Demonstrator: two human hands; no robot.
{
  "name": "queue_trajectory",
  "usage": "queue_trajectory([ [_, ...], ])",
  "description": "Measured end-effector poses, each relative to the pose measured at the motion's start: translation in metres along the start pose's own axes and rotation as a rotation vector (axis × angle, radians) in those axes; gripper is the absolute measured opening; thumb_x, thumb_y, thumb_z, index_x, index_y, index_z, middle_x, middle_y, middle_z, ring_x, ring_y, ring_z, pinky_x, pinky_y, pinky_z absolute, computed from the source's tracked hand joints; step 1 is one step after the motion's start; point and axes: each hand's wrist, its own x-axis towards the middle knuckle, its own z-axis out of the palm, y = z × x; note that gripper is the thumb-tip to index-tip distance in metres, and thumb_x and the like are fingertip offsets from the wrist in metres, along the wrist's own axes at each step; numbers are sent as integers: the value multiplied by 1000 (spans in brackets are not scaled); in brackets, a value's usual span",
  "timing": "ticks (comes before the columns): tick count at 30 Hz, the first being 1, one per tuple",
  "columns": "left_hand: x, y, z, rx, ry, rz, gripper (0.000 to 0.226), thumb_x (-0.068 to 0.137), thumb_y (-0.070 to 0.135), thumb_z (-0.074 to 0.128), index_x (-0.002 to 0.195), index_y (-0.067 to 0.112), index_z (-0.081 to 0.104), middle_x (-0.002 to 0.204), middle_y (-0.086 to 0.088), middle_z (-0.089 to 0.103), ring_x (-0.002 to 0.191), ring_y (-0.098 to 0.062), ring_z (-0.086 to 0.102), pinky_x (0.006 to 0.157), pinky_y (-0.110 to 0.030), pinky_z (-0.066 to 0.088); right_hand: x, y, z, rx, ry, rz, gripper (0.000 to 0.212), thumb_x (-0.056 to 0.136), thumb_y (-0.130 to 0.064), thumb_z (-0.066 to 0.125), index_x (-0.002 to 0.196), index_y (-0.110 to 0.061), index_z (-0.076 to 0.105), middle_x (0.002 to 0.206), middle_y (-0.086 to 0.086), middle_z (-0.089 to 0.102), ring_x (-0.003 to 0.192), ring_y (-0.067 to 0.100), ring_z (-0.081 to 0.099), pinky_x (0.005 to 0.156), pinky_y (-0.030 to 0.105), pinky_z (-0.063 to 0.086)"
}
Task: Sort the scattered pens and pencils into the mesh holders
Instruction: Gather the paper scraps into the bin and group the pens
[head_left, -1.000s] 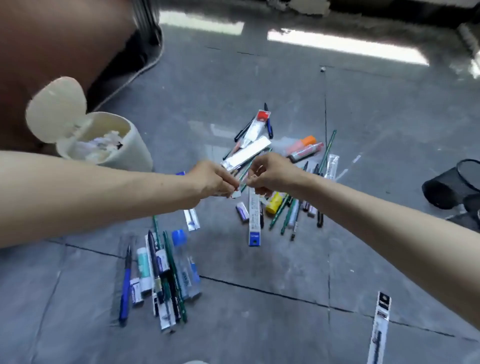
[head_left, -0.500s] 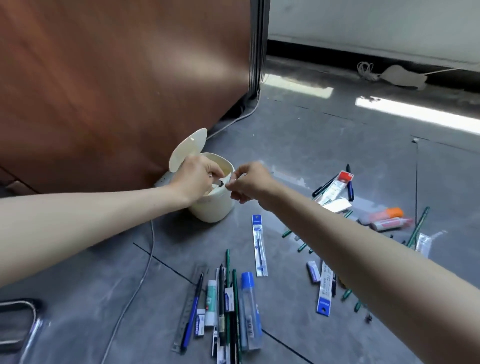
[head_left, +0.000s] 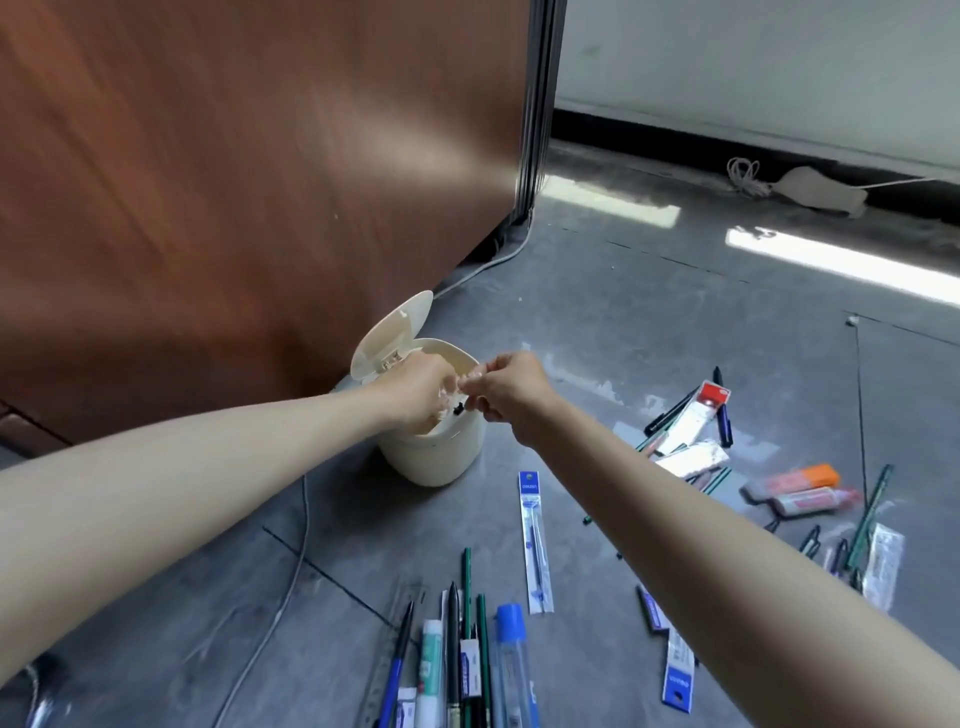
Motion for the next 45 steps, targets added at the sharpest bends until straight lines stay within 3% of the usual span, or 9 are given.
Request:
queue_trajectory([
  [9,-2,-12,6,18,200,19,28,92,30,56,99,4,62,101,-11,62,94,-26,56,76,-37,44,22,3,9,31,41,15,15,78,3,72,74,-1,58,59,14,55,45,18,52,35,17,42],
  [14,-7,-12,1,-63,269,-47,30,94,30,51,89,3,61,87,-10,62,83,-26,56,69,-38,44,25,1,19,35,20,-17,31,75,2,75,99,-2,55,63,16,63,49,23,63,62,37,59],
  [19,-9,-9,-1,-122,279,-133,43,97,37,44,62,12,49,60,1,48,67,-23,50,54,-32,28,23,1,18,-19,57,-107,26,94,-16,55,85,8,61,72,19,61,53,30,65,54,37,58],
  [24,-5,-5,-3,-278,236,-219,45,90,55,45,92,15,67,83,1,65,78,-17,57,63,-29,40,16,-2,6,-30,25,-127,33,98,-21,47,89,7,62,72,17,59,50,25,62,46,29,53],
  [27,-6,1,-7,-404,206,-241,51,90,61,37,80,22,67,74,7,63,71,-9,55,60,-26,37,14,-4,-2,3,34,-119,38,100,-27,41,88,2,62,71,16,59,52,24,60,45,28,50],
  [30,-9,3,-8,-420,303,-245,41,96,41,39,71,18,61,72,6,58,74,-16,53,65,-30,39,12,-4,-9,27,67,-87,46,102,-34,34,92,1,62,74,17,61,55,23,60,45,26,50],
  [32,-14,2,-7,-371,343,-183,24,94,14,44,92,19,67,88,4,64,89,-19,56,77,-32,45,10,-3,-12,11,67,-78,41,101,-27,36,94,3,63,75,17,61,55,22,59,47,26,49],
  [35,-21,1,-5,-317,341,-116,51,82,-12,47,122,16,60,118,-5,64,112,-21,56,96,-33,45,7,-1,-13,-50,51,-75,30,96,-16,42,95,3,66,78,17,61,62,23,58,49,27,49],
  [45,-44,9,-13,-71,525,58,16,82,6,64,98,10,65,105,-3,59,89,-23,59,68,-26,36,-13,6,-9,-503,-176,-105,37,89,-2,39,114,-10,65,73,9,52,57,22,53,46,24,47],
])
